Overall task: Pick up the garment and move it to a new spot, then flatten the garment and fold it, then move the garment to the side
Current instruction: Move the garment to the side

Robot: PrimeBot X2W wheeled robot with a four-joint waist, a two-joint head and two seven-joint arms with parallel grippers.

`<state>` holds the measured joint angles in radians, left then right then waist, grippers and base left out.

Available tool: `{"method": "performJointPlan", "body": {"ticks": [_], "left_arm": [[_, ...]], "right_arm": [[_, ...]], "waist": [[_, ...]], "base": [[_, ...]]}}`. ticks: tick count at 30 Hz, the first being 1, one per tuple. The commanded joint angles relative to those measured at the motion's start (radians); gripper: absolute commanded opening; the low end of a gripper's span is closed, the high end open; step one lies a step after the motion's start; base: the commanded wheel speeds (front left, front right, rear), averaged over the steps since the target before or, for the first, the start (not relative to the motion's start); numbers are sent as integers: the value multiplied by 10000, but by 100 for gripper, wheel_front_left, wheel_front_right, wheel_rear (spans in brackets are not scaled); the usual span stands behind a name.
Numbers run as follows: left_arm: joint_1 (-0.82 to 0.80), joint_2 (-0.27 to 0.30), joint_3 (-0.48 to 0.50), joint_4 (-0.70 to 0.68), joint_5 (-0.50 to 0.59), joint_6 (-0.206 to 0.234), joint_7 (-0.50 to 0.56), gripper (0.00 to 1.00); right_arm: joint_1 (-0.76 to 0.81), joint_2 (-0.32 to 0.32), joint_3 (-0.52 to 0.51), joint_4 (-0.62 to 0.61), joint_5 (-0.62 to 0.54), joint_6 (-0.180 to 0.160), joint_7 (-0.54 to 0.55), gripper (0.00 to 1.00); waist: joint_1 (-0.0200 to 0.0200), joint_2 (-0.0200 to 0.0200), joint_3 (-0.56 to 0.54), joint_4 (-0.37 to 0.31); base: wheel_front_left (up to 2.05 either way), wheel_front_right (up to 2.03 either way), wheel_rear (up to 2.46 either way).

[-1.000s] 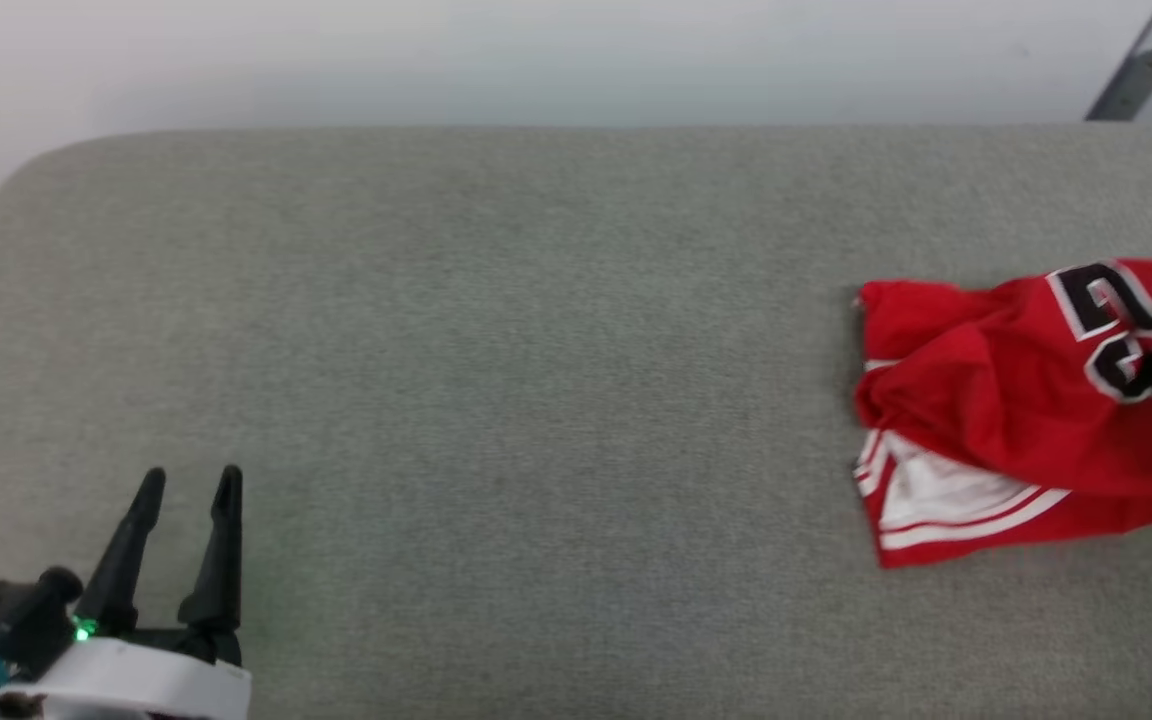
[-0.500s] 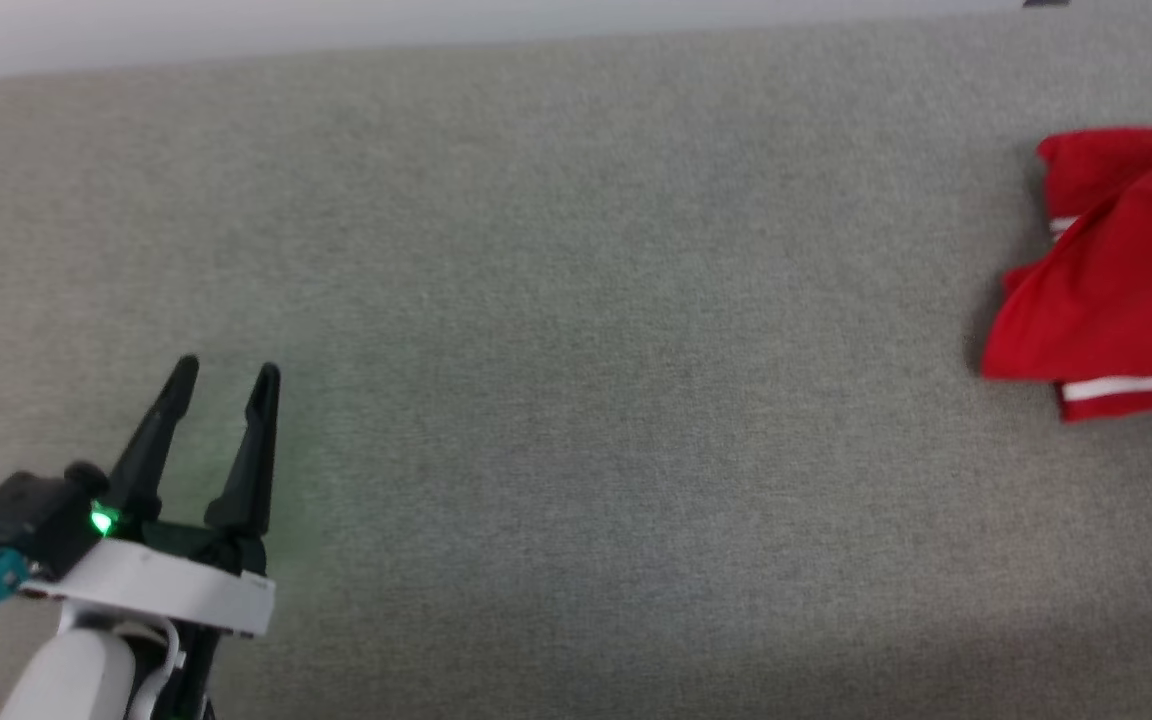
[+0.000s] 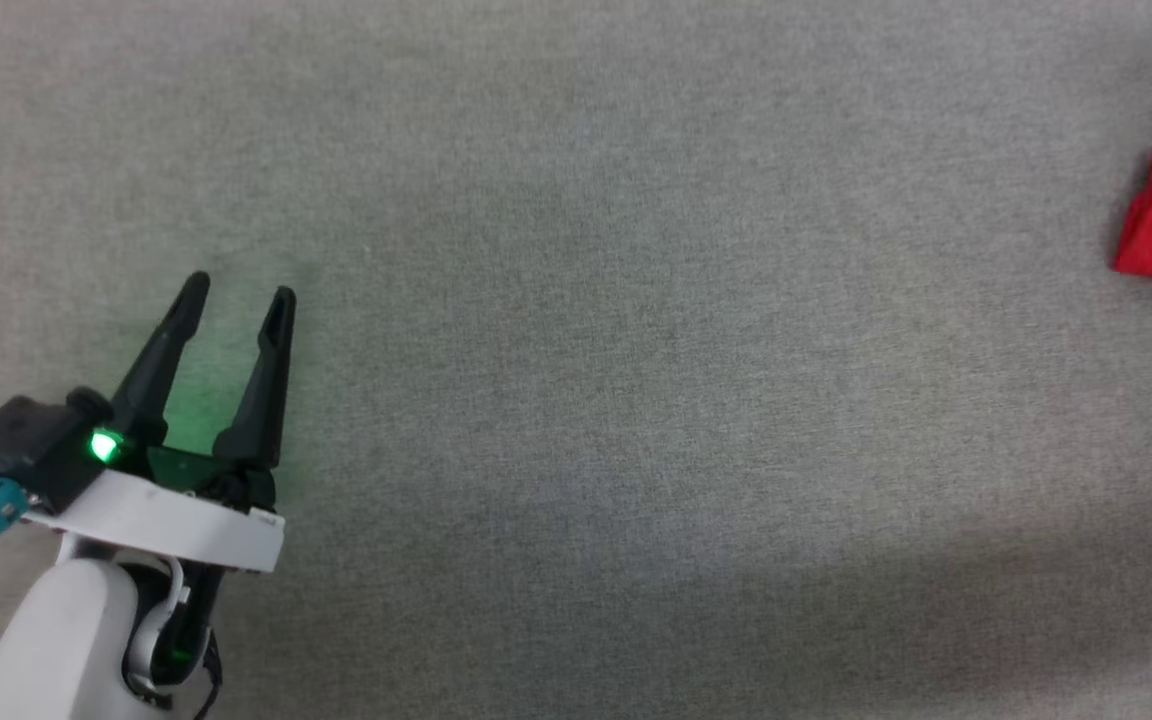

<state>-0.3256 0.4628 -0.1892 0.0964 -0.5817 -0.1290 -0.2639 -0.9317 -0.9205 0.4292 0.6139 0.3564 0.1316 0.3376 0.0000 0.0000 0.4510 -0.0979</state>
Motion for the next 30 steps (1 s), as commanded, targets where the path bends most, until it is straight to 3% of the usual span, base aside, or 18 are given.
{"method": "performJointPlan", "body": {"ticks": [1, 12, 13, 18, 20, 21, 30], "left_arm": [[-108, 31, -36, -6, -31, -23, 7, 100], [-429, 132, -206, 66, -129, -23, 7, 100], [-435, 125, -223, 80, -123, -23, 7, 100], [-312, 96, -148, 141, -113, -23, 7, 100], [-184, 89, -75, 145, -119, -23, 7, 100], [-118, 103, -31, 152, -134, -23, 7, 100], [726, 84, 426, 237, -178, -23, 7, 100]], "right_arm": [[-76, 143, -22, 90, -73, -21, -97, 0], [-494, 1085, -460, 1674, -818, -21, -880, 3], [-546, 1142, -573, 1825, -901, -21, -961, 21], [-795, 1530, -1032, 2536, -1200, -21, -1295, 53], [-864, 1709, -1185, 2758, -1340, -21, -1451, 88], [-871, 1771, -1222, 2865, -1415, -21, -1499, 98], [-649, 2285, -1306, 3690, -1252, -21, -2258, 100]], "waist": [[0, 0, 250, -8], [0, 0, 503, 122], [0, 0, 491, 134], [0, 0, 239, 160], [0, 0, 57, 155], [0, 0, -41, 154], [0, 0, -1221, 230]], "base": [[0, 0, 0], [0, 0, 0], [0, 0, 0], [0, 0, 0], [0, 0, 0], [0, 0, 0], [0, 0, 0]]}}
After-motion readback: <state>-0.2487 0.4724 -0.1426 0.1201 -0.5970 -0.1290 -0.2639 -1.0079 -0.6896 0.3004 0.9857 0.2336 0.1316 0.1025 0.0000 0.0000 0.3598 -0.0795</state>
